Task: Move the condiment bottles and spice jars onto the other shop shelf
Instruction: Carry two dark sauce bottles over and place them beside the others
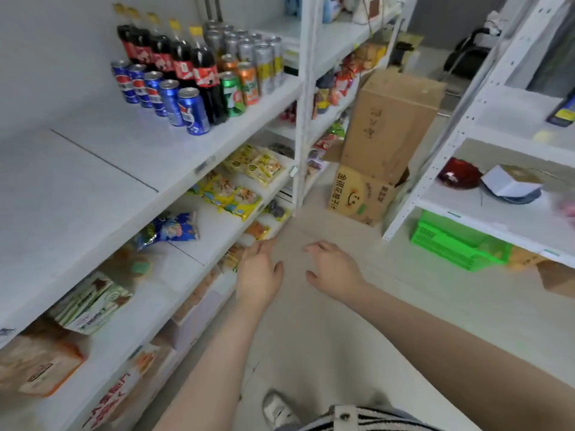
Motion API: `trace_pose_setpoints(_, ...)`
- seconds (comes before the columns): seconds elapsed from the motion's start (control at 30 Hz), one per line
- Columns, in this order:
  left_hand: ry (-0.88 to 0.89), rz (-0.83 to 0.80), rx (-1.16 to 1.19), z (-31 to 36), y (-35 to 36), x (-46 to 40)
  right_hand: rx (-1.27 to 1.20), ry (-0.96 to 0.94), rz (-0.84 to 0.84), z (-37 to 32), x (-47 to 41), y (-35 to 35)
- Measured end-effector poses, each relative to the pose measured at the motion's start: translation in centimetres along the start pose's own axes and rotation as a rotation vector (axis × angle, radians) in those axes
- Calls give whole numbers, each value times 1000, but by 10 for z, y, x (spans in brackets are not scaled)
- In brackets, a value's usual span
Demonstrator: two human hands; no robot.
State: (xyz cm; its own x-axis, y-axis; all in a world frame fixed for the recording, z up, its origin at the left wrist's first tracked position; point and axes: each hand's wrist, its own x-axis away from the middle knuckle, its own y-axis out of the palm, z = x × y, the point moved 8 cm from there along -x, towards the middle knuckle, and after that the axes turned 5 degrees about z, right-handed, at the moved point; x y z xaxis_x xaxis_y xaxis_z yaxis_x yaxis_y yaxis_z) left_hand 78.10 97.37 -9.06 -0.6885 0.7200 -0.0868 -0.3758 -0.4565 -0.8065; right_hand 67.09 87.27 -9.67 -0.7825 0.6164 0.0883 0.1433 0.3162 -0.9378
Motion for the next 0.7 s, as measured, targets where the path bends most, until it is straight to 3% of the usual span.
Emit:
trace_pose_setpoints(0.43, 394, -320, -15, 248, 189, 83, -19, 479, 146, 264, 195, -69)
trace_pose_setpoints(0.7, 613, -439, -6, 393, 264, 137, -65, 734, 293, 384, 299, -117)
